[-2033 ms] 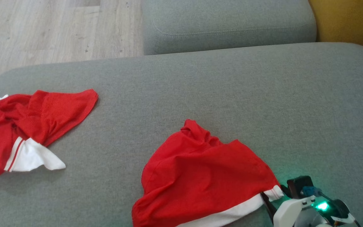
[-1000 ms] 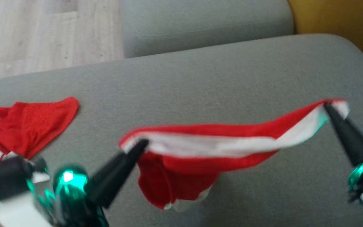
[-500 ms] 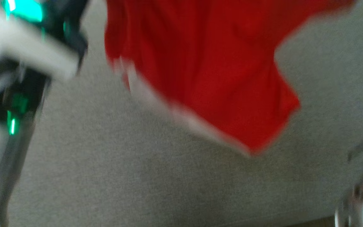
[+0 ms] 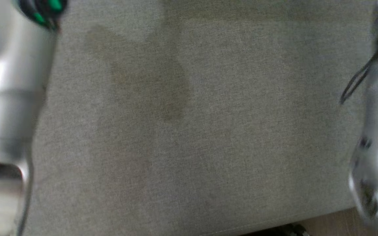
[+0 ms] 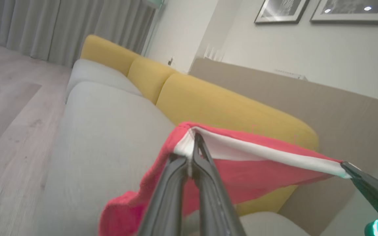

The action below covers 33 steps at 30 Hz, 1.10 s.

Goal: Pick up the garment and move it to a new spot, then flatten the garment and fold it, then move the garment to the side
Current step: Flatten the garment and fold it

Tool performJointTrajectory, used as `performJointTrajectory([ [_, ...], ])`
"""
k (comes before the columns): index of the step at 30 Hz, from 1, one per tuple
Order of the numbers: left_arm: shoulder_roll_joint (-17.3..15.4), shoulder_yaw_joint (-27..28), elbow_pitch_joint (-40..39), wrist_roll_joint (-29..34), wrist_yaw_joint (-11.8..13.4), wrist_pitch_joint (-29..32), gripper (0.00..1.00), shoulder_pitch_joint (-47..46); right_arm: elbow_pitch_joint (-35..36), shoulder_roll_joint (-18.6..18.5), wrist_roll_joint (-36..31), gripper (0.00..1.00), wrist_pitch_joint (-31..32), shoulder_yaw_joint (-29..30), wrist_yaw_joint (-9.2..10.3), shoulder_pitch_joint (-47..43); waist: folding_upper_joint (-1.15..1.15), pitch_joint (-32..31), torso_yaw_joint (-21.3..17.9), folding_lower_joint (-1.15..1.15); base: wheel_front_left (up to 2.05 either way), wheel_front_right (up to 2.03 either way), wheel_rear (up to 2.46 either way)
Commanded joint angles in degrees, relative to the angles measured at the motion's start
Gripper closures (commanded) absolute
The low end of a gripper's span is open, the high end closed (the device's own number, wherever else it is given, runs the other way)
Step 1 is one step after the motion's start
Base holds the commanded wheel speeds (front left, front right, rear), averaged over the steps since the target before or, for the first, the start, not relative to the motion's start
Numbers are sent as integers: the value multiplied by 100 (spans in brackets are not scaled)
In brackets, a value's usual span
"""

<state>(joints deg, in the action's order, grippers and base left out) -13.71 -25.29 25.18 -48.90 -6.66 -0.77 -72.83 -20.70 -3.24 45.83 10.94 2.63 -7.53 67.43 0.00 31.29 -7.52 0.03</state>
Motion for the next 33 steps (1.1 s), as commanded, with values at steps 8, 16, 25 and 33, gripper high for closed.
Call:
performJointTrajectory([
  [8,-794,-1035,-637,-728,-80,-793,100,2421,790,-86,-10,100,-153,-667,4,-3132,0,-546,45,-3,0,0,0],
  [16,-1364,-1729,-1740,-876,21,-1158,100,4928,2188,-425,92,100,265,-466,4,-5817,0,-1447,169,-3,0,0,0],
  [25,-1604,-2181,-3328,-991,860,-1161,100,6777,4461,-240,130,100,1455,553,4,-8485,0,-1938,558,-3,0,0,0],
  [33,-1308,-1860,-3748,-1706,1126,-454,100,6074,4344,-58,-213,100,2493,913,4,-6875,0,-1480,969,-3,0,0,0],
])
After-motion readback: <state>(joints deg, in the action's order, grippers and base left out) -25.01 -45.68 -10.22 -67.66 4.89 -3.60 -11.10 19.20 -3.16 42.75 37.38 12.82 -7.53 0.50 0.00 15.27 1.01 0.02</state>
